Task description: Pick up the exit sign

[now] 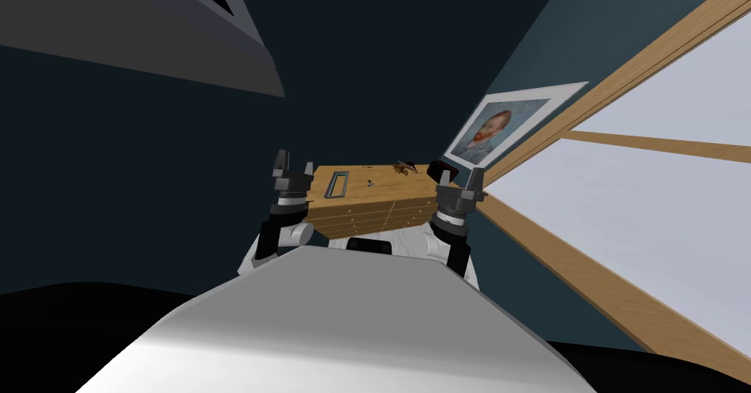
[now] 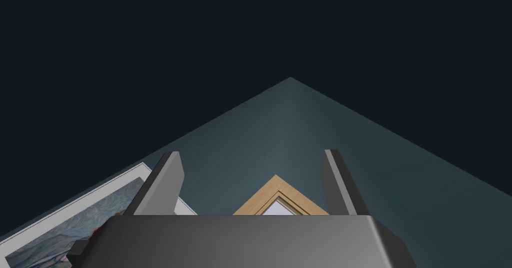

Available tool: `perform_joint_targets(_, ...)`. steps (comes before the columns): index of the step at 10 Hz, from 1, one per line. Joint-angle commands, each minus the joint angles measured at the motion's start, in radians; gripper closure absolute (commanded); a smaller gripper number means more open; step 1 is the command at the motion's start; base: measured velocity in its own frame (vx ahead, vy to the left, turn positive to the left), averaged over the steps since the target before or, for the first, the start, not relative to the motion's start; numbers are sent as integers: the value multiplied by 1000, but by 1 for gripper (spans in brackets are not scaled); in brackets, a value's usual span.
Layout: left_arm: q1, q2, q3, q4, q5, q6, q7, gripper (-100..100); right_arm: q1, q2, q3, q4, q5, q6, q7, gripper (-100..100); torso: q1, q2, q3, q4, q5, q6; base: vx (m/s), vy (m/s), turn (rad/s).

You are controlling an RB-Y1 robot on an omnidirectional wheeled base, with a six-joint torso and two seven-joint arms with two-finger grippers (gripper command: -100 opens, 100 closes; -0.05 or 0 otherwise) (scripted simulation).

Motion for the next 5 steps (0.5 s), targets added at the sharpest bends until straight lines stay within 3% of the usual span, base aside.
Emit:
perform_joint_targets(1,-1,45,19,0,19,45,50,-100,0,0,0,0,0,0,0,0,0,0,0,0,0,0,-35,-63,-102)
perform_joint_targets(2,-2,78,34,7,38,72,78,-100,0,0,0,0,0,0,0,0,1,0,0,0,0,0,-48,-104,-172)
perform_joint_targets(3,-2,84,34,7,38,84,100,-100,0,0,0,0,0,0,0,0,-1,0,0,0,0,0,-38,-75,-40)
perform_joint_targets(4,-4,126,48,16,59,122,133,-100,0,0,0,0,0,0,0,0,0,0,0,0,0,0,-43,-74,-133)
perform_joint_targets(5,-4,127,48,16,59,125,151,-100,0,0,0,0,0,0,0,0,1,0,0,0,0,0,-27,-57,-51)
